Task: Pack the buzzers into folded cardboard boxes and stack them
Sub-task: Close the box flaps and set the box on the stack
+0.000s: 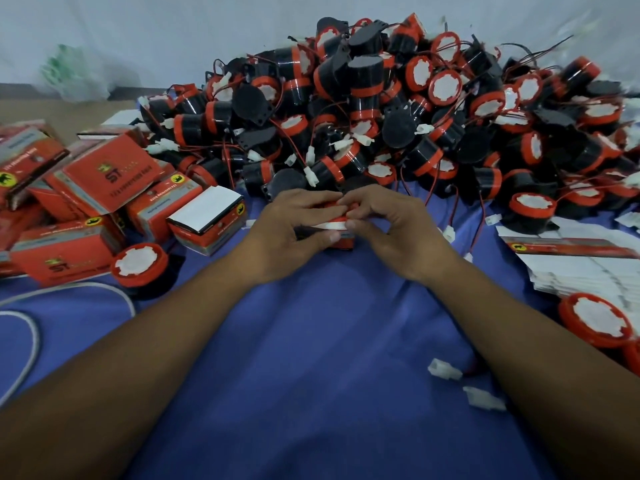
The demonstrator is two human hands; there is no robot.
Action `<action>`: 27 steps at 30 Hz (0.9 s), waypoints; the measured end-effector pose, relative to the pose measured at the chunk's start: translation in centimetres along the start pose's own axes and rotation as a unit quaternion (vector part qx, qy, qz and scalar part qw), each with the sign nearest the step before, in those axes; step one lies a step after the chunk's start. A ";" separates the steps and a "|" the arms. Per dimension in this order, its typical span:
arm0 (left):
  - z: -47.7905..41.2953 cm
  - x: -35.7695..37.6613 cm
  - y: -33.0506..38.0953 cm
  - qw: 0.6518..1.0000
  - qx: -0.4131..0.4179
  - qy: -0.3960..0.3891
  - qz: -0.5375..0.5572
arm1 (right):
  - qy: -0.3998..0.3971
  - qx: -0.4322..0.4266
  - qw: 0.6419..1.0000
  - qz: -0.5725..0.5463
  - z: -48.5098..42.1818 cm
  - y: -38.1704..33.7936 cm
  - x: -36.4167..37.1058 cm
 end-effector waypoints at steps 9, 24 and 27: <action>0.2 0.4 -1.0 0.999 -0.018 -0.026 0.023 | -0.073 -0.028 0.991 0.106 -0.4 0.0 0.6; 0.1 0.0 -0.2 0.999 -0.041 0.032 -0.003 | -0.029 0.022 0.994 -0.101 0.8 0.5 0.5; 0.0 0.2 -0.4 0.997 -0.065 0.024 -0.017 | -0.016 0.077 0.988 -0.131 1.3 1.7 0.9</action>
Point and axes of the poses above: each hand's wrist, its own z-axis away from the middle knuckle, its own x-axis out of the palm, y = z × x, the point moved 9 cm from there along -z, towards the middle knuckle, and after that the axes turned 12 degrees about -x, right-handed, at the moved point
